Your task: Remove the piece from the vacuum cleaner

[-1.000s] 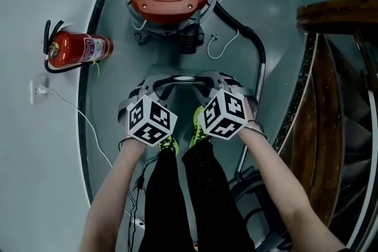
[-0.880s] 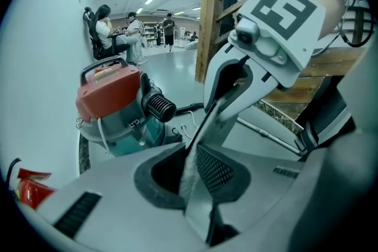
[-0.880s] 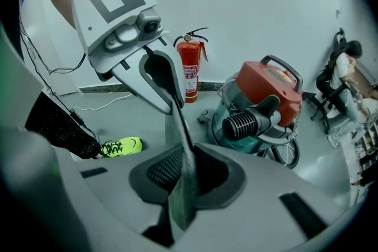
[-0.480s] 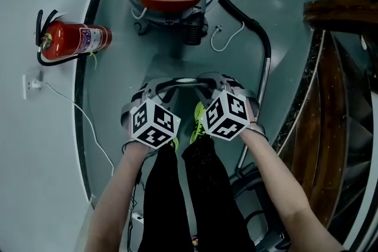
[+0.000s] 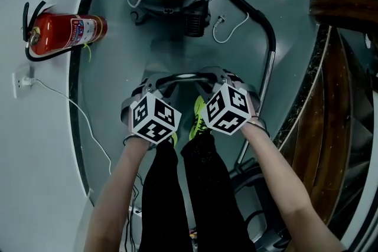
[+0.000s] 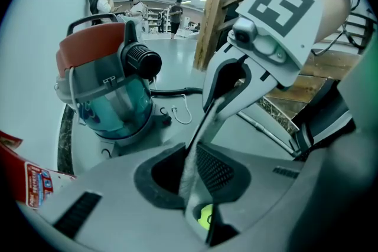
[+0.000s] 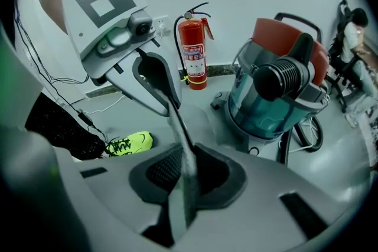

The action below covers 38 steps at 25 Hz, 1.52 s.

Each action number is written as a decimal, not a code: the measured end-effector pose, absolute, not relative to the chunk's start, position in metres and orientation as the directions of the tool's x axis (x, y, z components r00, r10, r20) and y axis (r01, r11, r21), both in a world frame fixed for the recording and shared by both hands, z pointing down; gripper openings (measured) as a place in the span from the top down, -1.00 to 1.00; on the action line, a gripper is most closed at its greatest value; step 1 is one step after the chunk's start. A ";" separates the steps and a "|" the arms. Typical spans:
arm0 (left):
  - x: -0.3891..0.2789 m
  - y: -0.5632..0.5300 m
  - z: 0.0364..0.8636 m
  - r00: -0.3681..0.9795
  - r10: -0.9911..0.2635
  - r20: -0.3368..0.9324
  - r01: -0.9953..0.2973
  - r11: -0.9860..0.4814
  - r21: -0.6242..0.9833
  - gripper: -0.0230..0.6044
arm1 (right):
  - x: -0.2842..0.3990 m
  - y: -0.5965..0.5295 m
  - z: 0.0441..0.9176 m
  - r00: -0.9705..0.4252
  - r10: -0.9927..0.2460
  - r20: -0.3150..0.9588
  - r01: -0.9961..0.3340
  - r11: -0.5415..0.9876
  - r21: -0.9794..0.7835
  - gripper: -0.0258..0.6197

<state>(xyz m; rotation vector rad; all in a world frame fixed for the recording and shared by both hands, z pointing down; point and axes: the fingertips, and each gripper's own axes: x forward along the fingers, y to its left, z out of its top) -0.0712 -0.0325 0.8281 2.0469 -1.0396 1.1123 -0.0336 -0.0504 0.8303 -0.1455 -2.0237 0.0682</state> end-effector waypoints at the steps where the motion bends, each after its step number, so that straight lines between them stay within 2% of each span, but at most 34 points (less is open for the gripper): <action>1: -0.071 -0.033 0.831 0.349 -0.354 0.868 -0.841 -0.527 0.123 0.73 | -0.034 -0.051 0.833 -0.435 0.134 0.890 0.072 0.991 -0.114 0.73; 22: -0.083 -0.040 0.877 0.370 -0.303 0.878 -0.842 -0.508 0.180 0.73 | -0.045 -0.056 0.878 -0.394 0.183 0.901 0.048 0.983 -0.178 0.73; 27: -0.087 -0.037 0.882 0.328 -0.327 0.886 -0.864 -0.483 0.142 0.61 | -0.050 -0.050 0.882 -0.393 0.192 0.899 0.023 0.980 -0.199 0.70; 38: -0.088 -0.024 0.891 0.349 -0.282 0.894 -0.864 -0.466 0.190 0.44 | -0.049 -0.028 0.890 -0.360 0.270 0.893 -0.003 0.957 -0.290 0.59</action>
